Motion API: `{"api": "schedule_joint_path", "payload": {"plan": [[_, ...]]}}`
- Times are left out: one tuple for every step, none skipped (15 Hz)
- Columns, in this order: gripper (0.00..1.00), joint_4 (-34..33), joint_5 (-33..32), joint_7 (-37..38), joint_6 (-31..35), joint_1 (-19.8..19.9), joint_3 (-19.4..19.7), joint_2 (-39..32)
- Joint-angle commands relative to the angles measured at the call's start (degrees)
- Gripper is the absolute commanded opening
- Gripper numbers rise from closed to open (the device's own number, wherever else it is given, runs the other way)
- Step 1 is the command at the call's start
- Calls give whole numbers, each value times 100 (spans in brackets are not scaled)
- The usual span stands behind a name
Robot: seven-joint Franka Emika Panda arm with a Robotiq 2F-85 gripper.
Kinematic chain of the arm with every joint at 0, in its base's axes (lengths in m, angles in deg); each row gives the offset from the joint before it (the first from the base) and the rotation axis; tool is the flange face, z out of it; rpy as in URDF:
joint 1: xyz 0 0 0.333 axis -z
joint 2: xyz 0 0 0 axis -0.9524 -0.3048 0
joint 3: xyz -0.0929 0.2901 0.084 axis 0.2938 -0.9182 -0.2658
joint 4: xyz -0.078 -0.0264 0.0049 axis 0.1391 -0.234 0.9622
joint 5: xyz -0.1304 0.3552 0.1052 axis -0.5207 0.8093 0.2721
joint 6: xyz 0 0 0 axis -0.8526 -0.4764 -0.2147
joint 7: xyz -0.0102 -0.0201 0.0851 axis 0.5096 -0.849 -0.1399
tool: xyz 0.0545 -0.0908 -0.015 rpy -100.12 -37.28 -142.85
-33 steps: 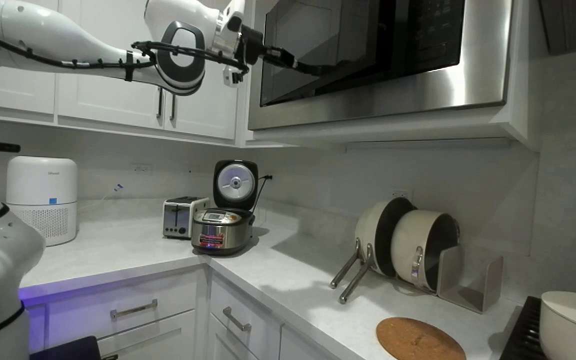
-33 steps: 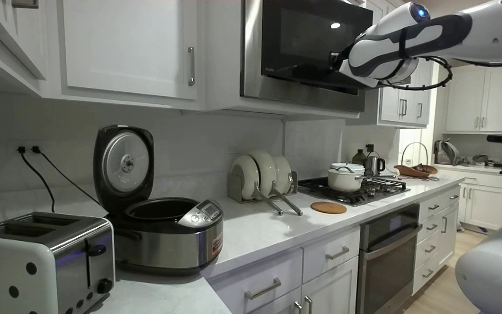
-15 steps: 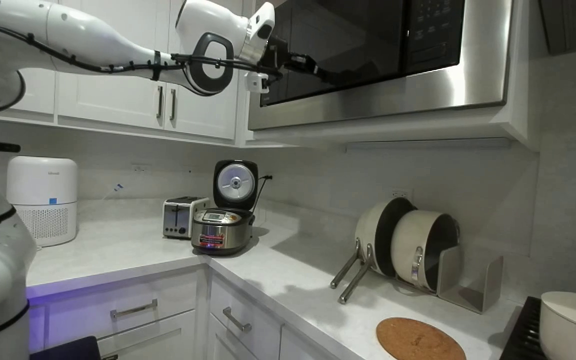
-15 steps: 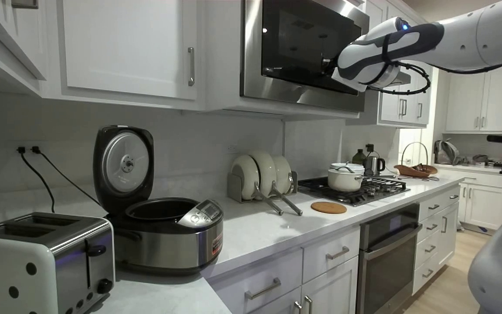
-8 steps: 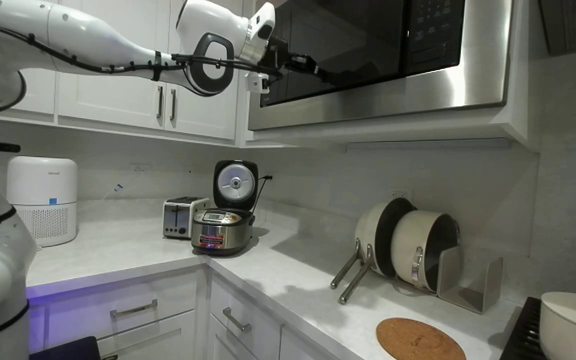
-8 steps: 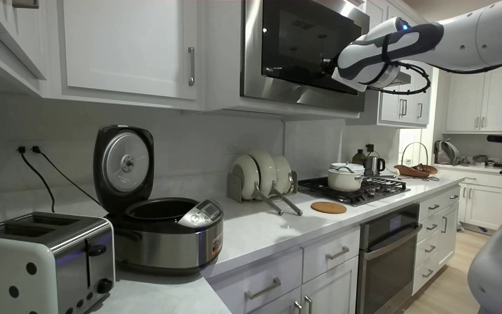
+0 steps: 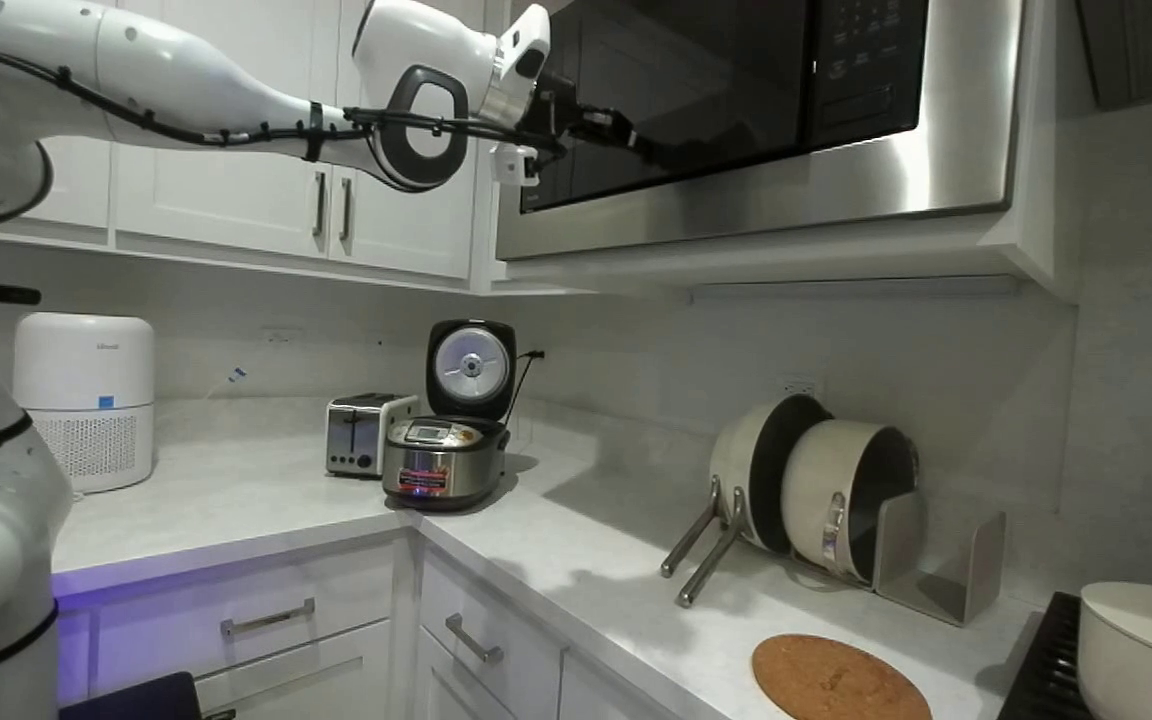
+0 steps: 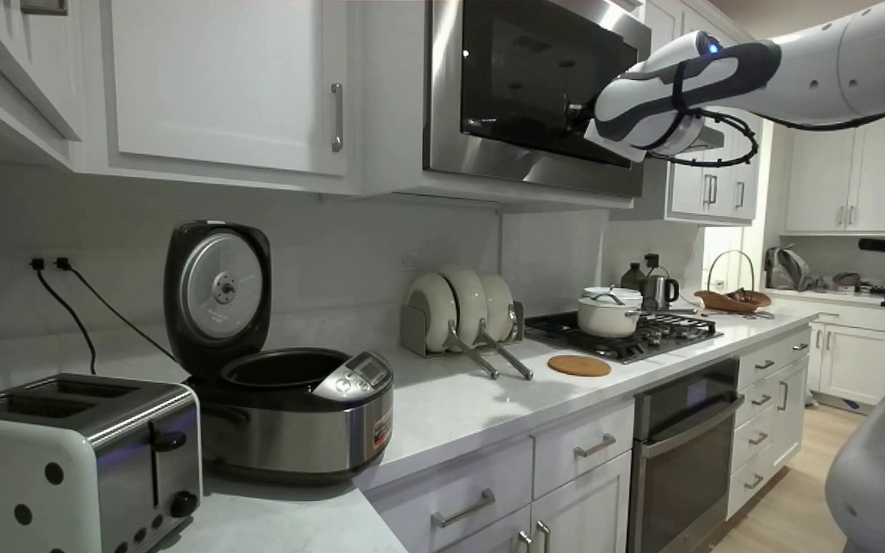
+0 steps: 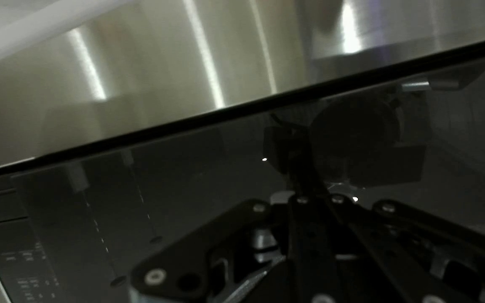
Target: Close the microwave door, close the rice cooker, push the lever on the toaster downwards
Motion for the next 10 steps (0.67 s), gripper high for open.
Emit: {"api": "schedule_joint_path", "payload": {"plan": [[0, -381, 272, -19, -16, -215, -107, -507], [0, -371, 336, -20, -36, -278, -101, -502], [0, -341, 403, 0, -33, -321, -126, -503], [0, -332, 429, 18, -17, -315, -156, -521], [0, -319, 440, 29, -11, -311, -190, -532], [0, -313, 439, 31, 3, -313, -207, -537], [0, -315, 438, 35, 8, -320, -223, -544], [0, -321, 434, 31, 15, -323, -229, -553], [0, -332, 433, 29, 4, -328, -236, -557], [0, -359, 442, 33, -8, -336, -239, -576]]}}
